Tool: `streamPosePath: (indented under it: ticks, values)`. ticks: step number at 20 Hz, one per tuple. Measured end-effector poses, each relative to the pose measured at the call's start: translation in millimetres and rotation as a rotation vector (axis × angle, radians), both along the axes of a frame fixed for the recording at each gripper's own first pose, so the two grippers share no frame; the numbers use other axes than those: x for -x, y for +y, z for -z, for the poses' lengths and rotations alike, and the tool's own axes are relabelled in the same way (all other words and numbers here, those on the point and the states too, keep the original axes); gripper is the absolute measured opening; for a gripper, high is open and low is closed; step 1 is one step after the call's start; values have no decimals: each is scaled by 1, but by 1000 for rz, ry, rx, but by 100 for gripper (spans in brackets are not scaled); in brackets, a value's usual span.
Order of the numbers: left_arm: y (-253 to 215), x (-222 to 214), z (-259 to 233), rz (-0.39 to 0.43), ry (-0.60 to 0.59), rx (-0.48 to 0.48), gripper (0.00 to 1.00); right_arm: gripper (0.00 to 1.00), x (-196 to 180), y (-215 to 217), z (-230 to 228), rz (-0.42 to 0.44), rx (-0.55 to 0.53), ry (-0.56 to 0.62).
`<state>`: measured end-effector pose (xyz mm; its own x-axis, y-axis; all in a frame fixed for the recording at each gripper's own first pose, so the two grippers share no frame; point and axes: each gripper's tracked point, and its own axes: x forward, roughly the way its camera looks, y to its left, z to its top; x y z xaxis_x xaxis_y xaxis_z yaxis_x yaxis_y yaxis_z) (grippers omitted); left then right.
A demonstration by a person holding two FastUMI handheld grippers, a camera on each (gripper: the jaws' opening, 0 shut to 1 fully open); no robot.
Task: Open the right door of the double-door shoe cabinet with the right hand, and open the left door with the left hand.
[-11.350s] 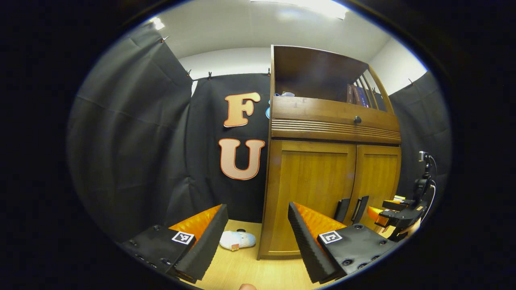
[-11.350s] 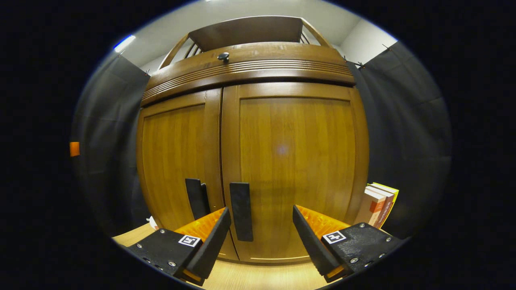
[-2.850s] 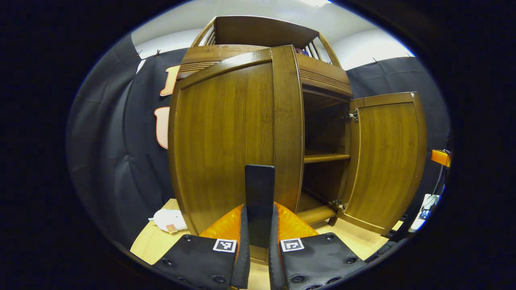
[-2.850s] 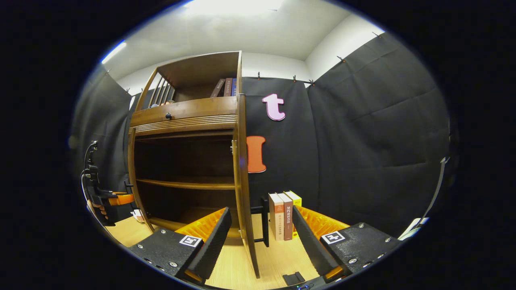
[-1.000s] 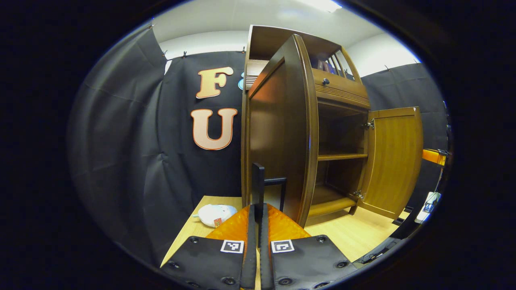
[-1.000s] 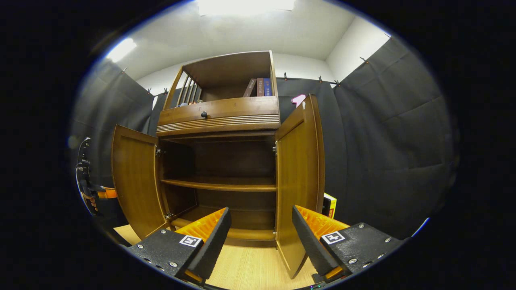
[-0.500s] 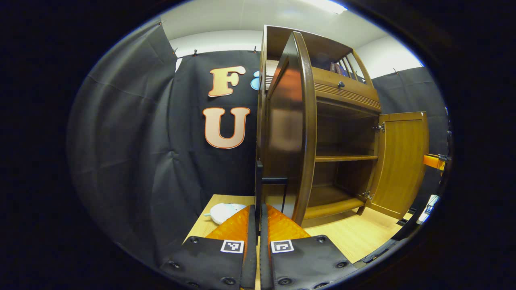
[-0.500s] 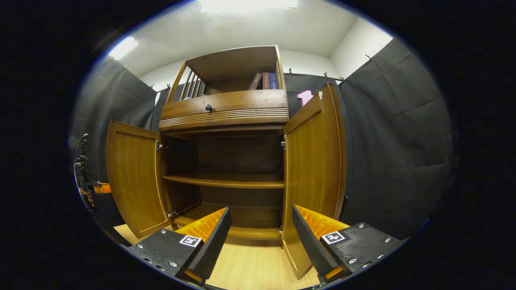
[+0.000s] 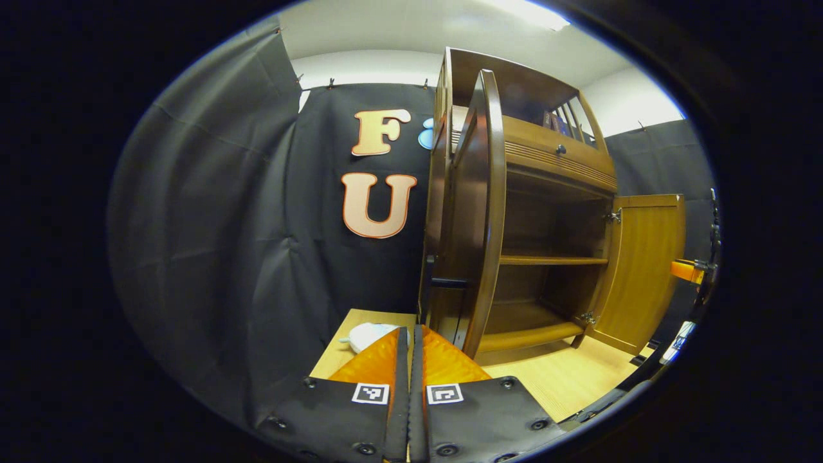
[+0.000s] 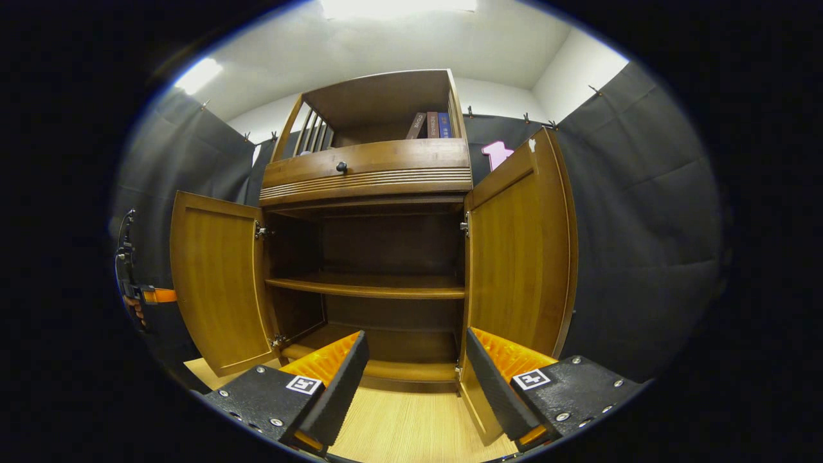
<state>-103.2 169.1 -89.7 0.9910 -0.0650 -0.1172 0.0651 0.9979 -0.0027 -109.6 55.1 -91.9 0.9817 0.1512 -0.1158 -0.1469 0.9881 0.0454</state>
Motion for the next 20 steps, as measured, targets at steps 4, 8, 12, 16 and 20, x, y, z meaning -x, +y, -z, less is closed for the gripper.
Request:
streamPosePath:
  ticks: [4, 8, 12, 16, 20]
  values:
    - [-14, 22, -25, -16, -36, -12, 3, 92, -1, 0, -1, 7, -1, 5]
    - [-34, 32, -46, -38, -39, 35, 7, 92, -4, -1, -10, 17, -6, -7]
    - [-51, 30, -67, -36, -83, 10, 10, 92, -10, 1, -24, 11, -3, -21]
    - [-60, 29, -78, -84, -70, -21, 34, 92, -14, -2, -37, 9, 13, -36]
    - [-77, 20, -98, -103, -107, -63, 29, 92, -16, -10, -50, 16, -6, -54]
